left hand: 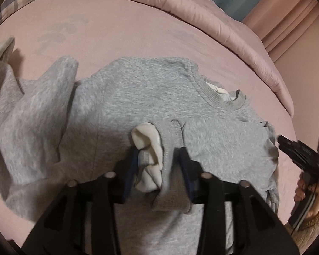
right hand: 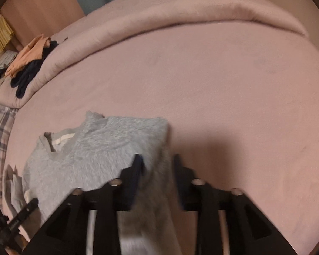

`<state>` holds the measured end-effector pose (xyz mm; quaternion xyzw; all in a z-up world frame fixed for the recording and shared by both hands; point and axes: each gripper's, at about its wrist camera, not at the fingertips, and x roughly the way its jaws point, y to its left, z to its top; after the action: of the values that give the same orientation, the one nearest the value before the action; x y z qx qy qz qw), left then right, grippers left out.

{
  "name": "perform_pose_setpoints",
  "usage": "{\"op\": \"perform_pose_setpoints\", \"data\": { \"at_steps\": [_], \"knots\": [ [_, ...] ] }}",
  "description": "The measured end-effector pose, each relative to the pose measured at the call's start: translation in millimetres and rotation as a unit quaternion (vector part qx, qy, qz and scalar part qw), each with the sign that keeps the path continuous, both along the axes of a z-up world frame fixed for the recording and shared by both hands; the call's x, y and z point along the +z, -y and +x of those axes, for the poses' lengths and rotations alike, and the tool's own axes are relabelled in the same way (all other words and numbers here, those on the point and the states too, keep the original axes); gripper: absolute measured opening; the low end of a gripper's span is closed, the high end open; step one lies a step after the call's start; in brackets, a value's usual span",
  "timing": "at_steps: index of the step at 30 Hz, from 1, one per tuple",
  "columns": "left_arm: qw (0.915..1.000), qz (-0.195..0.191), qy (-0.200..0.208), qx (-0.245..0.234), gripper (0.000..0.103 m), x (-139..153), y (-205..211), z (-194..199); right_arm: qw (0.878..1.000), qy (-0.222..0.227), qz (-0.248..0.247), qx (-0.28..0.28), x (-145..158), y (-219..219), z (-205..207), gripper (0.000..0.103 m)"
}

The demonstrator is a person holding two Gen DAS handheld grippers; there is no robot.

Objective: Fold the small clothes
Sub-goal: 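Grasp the folded sleeve cuff with the left gripper and straighten it on the shirt, then open the left gripper and withdraw both tools from the shirt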

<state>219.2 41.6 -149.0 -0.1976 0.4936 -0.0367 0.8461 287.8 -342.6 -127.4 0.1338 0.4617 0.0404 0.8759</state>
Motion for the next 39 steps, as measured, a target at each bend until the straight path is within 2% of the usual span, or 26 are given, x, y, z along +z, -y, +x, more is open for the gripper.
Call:
{"op": "perform_pose_setpoints", "data": {
  "at_steps": [3, 7, 10, 12, 13, 14, 15, 16, 18, 22, 27, 39],
  "knots": [
    [1.0000, -0.002, 0.002, -0.003, 0.060, 4, 1, -8, 1.000, 0.006, 0.009, 0.002, 8, 12, -22, 0.048],
    [1.0000, -0.001, -0.005, -0.006, 0.061, 1, 4, -20, 0.999, -0.018, 0.037, 0.016, 0, 14, -50, 0.052],
    [1.0000, 0.005, -0.001, -0.003, 0.058, -1, 7, -25, 0.998, -0.034, 0.054, 0.023, -13, 9, -64, 0.052],
    [0.9998, 0.018, 0.000, 0.000, 0.039, -2, 10, -26, 0.997, -0.047, 0.055, 0.020, -26, 6, -69, 0.052],
    [0.9999, 0.014, 0.001, -0.001, 0.036, -4, 10, -25, 0.997, -0.050, 0.054, 0.019, -27, 6, -70, 0.052],
    [1.0000, 0.008, 0.002, -0.004, 0.028, -4, 10, -24, 0.997, -0.053, 0.054, 0.016, -30, 4, -69, 0.046],
    [1.0000, 0.006, 0.003, -0.004, 0.027, -5, 9, -24, 0.997, -0.051, 0.058, 0.012, -33, 4, -70, 0.027],
    [1.0000, 0.007, 0.003, -0.002, 0.026, -5, 10, -24, 0.997, -0.047, 0.062, 0.015, -34, 5, -72, 0.016],
    [0.9999, 0.010, 0.006, 0.000, 0.024, -1, 9, -27, 0.997, -0.037, 0.069, 0.010, -31, 7, -77, 0.008],
    [0.9999, 0.010, 0.004, -0.001, 0.024, -3, 9, -28, 0.996, -0.011, 0.083, -0.018, -21, 15, -91, 0.007],
    [1.0000, 0.007, -0.004, 0.002, 0.026, -10, 8, -23, 0.998, -0.027, 0.052, -0.028, -40, 5, -86, 0.006],
    [0.9998, 0.014, -0.010, 0.009, 0.028, 1, 10, -31, 0.999, -0.025, 0.020, -0.040, -44, -4, -84, 0.006]
  ]
}}
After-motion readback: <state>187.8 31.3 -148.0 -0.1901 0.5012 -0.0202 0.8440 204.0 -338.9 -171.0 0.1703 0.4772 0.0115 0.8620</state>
